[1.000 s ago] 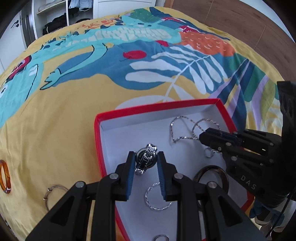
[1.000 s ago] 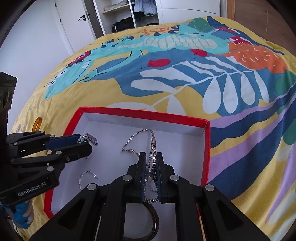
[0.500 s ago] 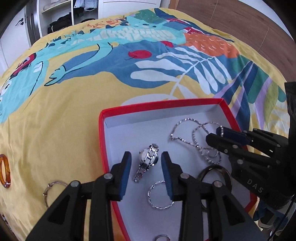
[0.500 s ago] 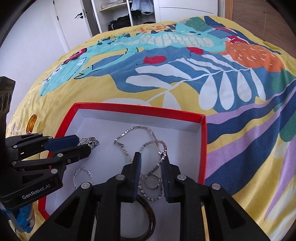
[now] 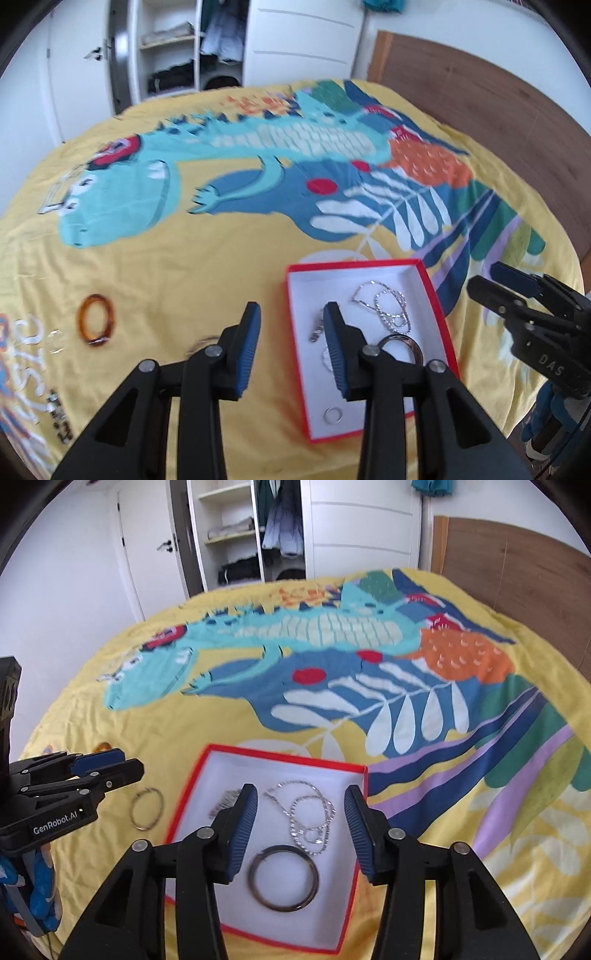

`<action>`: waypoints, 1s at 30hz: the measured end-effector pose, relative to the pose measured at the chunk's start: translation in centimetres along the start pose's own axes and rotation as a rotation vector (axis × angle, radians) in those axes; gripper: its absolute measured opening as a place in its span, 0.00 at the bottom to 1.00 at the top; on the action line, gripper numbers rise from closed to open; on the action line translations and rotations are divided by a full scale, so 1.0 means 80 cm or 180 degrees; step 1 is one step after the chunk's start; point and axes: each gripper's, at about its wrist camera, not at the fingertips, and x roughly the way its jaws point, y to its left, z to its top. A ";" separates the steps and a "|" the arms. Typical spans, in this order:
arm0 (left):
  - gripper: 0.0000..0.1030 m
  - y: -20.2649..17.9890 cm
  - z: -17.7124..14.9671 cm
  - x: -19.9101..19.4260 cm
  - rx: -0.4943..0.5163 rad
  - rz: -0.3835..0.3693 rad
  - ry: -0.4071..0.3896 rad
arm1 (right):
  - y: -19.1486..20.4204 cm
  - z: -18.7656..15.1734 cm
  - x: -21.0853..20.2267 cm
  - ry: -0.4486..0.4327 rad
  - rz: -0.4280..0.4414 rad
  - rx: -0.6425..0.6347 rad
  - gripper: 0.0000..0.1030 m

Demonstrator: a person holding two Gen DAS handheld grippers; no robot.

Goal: Organize jewelry
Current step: 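Lift both tools up and away from the red box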

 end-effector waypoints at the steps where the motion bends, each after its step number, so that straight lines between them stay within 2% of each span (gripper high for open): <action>1: 0.32 0.008 -0.003 -0.019 -0.0023 0.0063 -0.0052 | 0.007 0.001 -0.016 -0.0061 0.0018 0.0006 0.53; 9: 0.34 0.065 -0.049 -0.155 -0.0172 0.0457 -0.0450 | 0.070 -0.012 -0.117 -0.0338 0.0186 0.0005 0.59; 13: 0.39 0.079 -0.083 -0.214 -0.0246 0.0610 -0.0613 | 0.097 -0.029 -0.154 -0.0402 0.0222 -0.0037 0.60; 19: 0.42 0.085 -0.132 -0.278 -0.0250 0.0751 -0.0730 | 0.133 -0.058 -0.201 -0.0472 0.0302 -0.0116 0.64; 30: 0.44 0.092 -0.204 -0.358 -0.0264 0.0906 -0.0883 | 0.193 -0.113 -0.260 -0.0578 0.0502 -0.0180 0.67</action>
